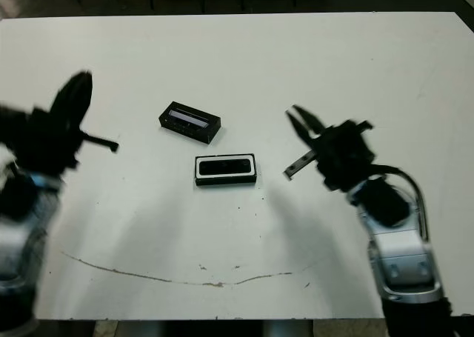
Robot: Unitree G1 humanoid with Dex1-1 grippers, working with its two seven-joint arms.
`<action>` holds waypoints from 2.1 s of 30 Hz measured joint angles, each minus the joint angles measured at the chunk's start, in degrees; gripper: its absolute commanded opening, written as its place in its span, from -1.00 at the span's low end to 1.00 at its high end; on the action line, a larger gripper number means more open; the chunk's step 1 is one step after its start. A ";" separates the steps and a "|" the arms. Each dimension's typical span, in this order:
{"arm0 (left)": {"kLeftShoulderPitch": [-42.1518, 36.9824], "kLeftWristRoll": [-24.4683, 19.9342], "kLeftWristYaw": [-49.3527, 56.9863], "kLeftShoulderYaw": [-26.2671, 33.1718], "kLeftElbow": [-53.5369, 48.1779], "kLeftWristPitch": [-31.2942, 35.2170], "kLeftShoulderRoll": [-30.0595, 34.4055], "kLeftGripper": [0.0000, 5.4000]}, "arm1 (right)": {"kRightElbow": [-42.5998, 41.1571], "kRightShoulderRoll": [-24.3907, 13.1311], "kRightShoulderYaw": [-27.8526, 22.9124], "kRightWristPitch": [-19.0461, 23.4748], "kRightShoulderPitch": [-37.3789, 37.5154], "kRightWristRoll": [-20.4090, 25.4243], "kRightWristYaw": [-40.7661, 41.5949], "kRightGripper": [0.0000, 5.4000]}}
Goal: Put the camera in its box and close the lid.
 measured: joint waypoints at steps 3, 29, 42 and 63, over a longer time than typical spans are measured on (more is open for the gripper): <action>-12.62 0.40 -11.73 -5.24 6.74 5.11 7.68 -1.00 | -1.02 -0.97 -2.05 2.14 -0.70 3.23 0.42 -0.99; -53.50 24.81 -8.44 -27.78 88.84 -15.62 -20.94 -1.00 | -3.04 -1.78 -6.89 5.36 3.71 9.97 -1.26 -0.99; -49.79 28.27 -4.41 -27.44 92.23 -20.10 -24.28 -1.00 | -2.53 -1.91 -5.97 4.35 6.34 8.45 -1.46 -0.99; -53.96 38.89 -26.62 -34.85 94.97 -13.80 -25.64 -1.00 | -5.90 -2.40 -7.25 7.02 10.17 8.94 -3.48 -0.99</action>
